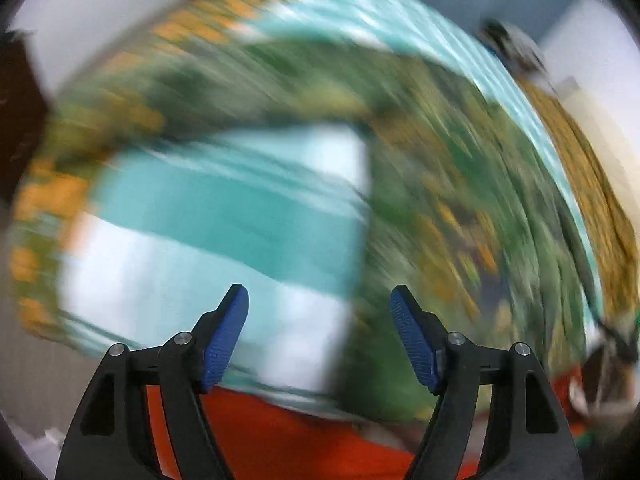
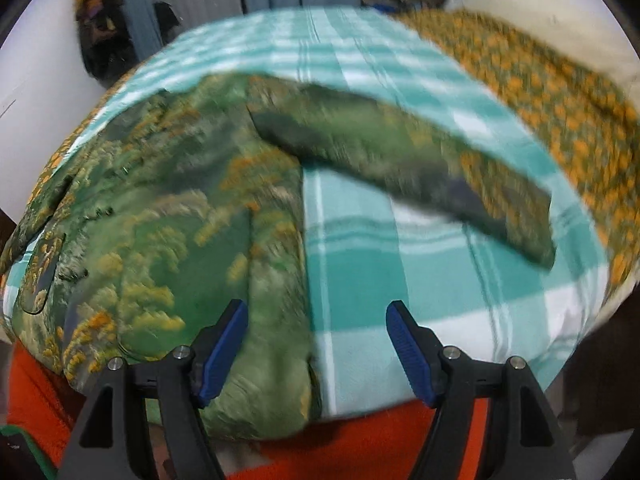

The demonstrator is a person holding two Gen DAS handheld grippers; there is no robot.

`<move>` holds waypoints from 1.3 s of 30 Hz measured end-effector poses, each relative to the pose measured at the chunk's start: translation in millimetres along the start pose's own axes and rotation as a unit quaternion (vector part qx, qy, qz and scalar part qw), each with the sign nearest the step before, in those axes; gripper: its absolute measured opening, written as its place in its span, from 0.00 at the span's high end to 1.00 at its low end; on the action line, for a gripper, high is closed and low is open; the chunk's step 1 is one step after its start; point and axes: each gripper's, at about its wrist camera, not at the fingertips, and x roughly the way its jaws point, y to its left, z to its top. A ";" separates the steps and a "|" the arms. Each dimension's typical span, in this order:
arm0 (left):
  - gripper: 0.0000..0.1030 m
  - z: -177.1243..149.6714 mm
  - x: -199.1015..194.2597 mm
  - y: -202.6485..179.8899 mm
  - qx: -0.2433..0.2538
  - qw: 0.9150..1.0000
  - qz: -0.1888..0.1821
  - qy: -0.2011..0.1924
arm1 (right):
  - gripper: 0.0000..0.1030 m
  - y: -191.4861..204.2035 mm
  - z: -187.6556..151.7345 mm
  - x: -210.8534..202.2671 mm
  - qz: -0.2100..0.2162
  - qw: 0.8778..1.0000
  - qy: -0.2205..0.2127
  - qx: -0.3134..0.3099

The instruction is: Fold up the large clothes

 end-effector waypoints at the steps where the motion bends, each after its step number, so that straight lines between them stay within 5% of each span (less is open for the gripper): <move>1: 0.27 -4.4 13.1 -13.0 0.018 1.000 0.001 0.015 | 0.29 -1.7 -1.9 5.4 0.011 1.000 0.009 0.005; 6: 0.27 -4.1 47.6 -43.1 0.036 0.998 -0.018 0.043 | 0.29 4.4 -8.3 35.2 0.046 0.997 0.056 -0.006; 7: 0.31 -2.6 49.3 -45.0 0.036 0.998 -0.019 0.042 | 0.29 7.5 -9.0 41.3 0.051 0.996 0.068 -0.014; 9: 0.60 0.3 50.5 -46.9 0.038 0.998 -0.030 0.045 | 0.29 13.0 -11.0 46.7 0.067 0.995 0.076 -0.024; 10: 0.64 -6.2 51.0 -48.9 0.039 0.998 -0.031 0.044 | 0.31 15.2 -11.5 47.5 0.073 0.994 0.076 -0.027; 11: 0.71 -5.5 49.1 -48.7 0.039 0.998 -0.038 0.043 | 0.39 19.2 -11.7 47.6 0.079 0.993 0.076 -0.034; 12: 0.75 -9.8 46.3 -49.3 0.040 0.997 -0.040 0.042 | 0.69 24.3 -11.8 47.4 0.079 0.993 0.077 -0.046; 13: 0.77 -10.3 44.0 -50.5 0.042 0.997 -0.042 0.041 | 0.85 27.3 -10.2 47.1 0.070 0.993 0.076 -0.054; 25: 0.82 -30.8 27.3 -56.3 0.095 0.994 -0.025 0.046 | 0.86 41.5 -22.5 18.1 0.048 0.994 0.053 -0.082; 29: 0.67 -24.3 24.4 -48.2 0.076 0.996 -0.025 0.034 | 0.84 41.6 -19.9 25.2 0.035 0.996 0.045 -0.066; 36: 0.24 -15.8 -35.8 -51.2 0.086 0.995 0.012 -0.050 | 0.45 29.8 -7.6 3.1 0.019 0.999 0.007 -0.044; 39: 0.13 -7.5 -60.6 -55.8 0.074 0.990 0.046 -0.108 | 0.40 21.0 0.7 -9.9 0.001 0.999 -0.024 -0.034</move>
